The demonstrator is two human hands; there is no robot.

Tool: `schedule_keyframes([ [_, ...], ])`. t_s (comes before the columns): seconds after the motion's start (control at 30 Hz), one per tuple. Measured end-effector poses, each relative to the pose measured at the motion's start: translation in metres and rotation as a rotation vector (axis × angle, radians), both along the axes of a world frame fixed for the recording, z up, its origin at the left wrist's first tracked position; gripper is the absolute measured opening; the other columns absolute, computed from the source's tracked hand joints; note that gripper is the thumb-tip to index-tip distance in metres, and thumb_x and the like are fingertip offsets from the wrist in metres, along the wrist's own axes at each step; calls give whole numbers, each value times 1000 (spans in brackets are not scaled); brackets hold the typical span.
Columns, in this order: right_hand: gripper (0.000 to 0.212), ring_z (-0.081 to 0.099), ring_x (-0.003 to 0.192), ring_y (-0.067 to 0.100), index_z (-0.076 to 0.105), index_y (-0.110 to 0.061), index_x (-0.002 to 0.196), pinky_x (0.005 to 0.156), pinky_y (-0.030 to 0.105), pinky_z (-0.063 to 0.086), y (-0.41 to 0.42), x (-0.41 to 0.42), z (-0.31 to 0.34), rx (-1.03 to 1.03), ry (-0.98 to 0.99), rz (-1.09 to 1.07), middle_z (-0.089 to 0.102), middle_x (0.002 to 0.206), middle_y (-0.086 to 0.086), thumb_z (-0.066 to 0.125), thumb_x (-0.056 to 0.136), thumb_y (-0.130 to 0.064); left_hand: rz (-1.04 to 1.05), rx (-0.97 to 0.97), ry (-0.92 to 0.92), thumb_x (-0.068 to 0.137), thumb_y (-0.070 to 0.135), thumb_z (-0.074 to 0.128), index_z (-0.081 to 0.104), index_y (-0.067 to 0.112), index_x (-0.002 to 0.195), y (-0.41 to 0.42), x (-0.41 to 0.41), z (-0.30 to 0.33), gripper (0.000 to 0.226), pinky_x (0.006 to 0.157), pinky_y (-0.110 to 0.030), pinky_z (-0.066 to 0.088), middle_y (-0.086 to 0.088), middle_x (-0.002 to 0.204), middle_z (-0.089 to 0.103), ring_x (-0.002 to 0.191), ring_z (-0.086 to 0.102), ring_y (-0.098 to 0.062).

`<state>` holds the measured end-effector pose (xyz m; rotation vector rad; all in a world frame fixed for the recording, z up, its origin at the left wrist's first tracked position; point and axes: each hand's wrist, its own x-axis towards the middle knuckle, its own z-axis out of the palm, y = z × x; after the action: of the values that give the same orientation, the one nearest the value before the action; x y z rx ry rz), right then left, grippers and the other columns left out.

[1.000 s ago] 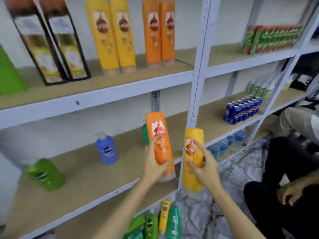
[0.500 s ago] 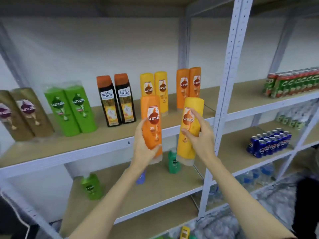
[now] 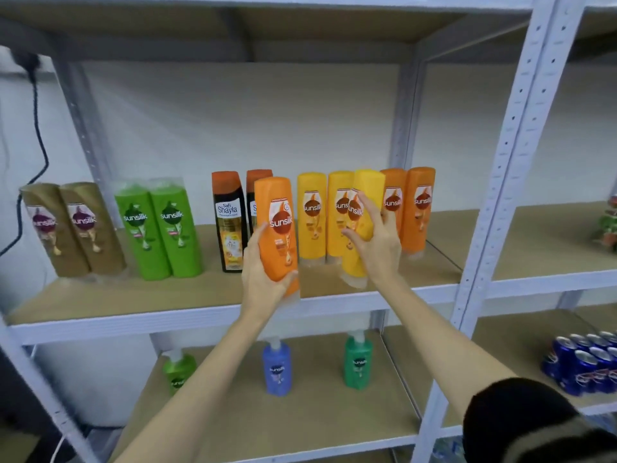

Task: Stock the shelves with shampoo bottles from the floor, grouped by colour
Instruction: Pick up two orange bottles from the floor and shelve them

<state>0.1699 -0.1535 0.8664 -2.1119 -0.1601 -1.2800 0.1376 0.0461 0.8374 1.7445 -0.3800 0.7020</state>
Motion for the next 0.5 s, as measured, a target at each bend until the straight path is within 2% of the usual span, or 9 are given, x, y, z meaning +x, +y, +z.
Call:
schedule_keyframes([
  [0.13, 73, 55, 73, 21, 39, -38, 131, 54, 29, 52, -3, 25, -14, -71, 12, -39, 52, 98, 13, 77, 69, -32, 29, -17, -5, 69, 6, 78, 26, 48, 127, -5, 12, -2, 89, 95, -51, 47, -4, 140, 34, 128, 38, -22],
  [0.3, 75, 56, 78, 21, 36, -40, 132, 51, 30, 52, -1, 44, -21, -90, -3, -79, 53, 103, 13, 77, 70, -30, 28, -51, -3, 69, 5, 77, 26, 43, 130, -10, 24, -7, 88, 95, -49, 48, 0, 140, 34, 129, 38, -22],
  [0.37, 74, 57, 82, 23, 34, -40, 134, 51, 31, 52, 3, 46, -23, -97, -8, -82, 52, 105, 14, 75, 74, -28, 12, -68, 9, 70, 4, 77, 25, 47, 129, -12, 26, -10, 90, 95, -47, 48, -1, 141, 33, 129, 38, -22],
  [0.43, 70, 57, 85, 25, 33, -37, 136, 52, 32, 52, 2, 46, -27, -119, -9, -92, 52, 107, 16, 71, 78, -29, -15, -79, 15, 69, 4, 77, 26, 49, 128, -12, 26, -12, 90, 93, -39, 50, -3, 141, 36, 127, 41, -22],
  [0.5, 63, 56, 96, 28, 36, -34, 139, 59, 35, 54, 0, 44, -31, -125, 12, -76, 50, 116, 18, 65, 84, -32, -41, -85, 24, 69, 2, 77, 28, 46, 126, -12, 25, -14, 87, 88, -24, 51, -5, 137, 40, 122, 47, -20],
])
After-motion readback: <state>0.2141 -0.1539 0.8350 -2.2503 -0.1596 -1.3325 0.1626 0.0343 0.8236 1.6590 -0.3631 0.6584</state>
